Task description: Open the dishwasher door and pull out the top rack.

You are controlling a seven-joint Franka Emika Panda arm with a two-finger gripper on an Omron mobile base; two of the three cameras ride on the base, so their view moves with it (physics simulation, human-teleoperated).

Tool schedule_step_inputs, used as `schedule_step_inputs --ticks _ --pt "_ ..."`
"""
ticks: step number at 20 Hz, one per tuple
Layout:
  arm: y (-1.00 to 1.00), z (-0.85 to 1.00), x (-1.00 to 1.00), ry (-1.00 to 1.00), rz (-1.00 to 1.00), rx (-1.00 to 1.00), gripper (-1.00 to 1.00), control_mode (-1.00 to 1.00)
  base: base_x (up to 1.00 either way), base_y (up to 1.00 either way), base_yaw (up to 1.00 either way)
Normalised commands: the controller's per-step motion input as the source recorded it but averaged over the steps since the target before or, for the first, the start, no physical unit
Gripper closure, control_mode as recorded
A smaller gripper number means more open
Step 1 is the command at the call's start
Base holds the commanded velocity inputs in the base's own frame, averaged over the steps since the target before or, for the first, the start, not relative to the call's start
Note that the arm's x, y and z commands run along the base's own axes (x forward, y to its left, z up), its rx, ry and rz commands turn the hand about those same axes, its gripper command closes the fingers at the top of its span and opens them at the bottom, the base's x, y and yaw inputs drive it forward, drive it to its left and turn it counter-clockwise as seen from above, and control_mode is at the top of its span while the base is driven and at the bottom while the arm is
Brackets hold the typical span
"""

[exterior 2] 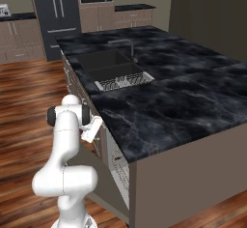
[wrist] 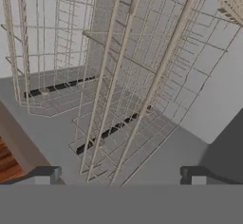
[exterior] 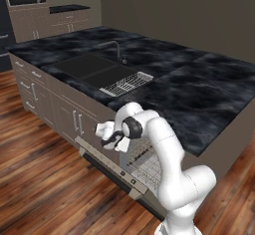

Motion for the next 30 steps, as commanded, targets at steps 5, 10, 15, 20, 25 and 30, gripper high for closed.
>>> schedule_step_inputs --ticks 5,10,15,20,25,30 --pt "-0.07 -0.28 0.14 0.00 0.00 -0.09 -1.00 -1.00 0.00 0.00 0.00" --pt "-0.03 -0.33 0.13 0.00 0.00 -0.10 -1.00 -1.00 0.00 0.00 0.00" --pt "-0.07 -0.21 0.18 0.00 0.00 -0.08 -1.00 -1.00 0.00 0.00 0.00" --pt "-0.15 0.00 0.20 -0.01 0.00 -0.03 -1.00 -1.00 0.00 0.00 0.00" --pt "-0.20 -0.04 0.23 0.00 0.01 0.00 -1.00 -1.00 0.00 0.00 0.00" --pt "-0.17 -0.17 0.26 0.00 0.00 0.00 -1.00 -1.00 0.00 0.00 0.00"
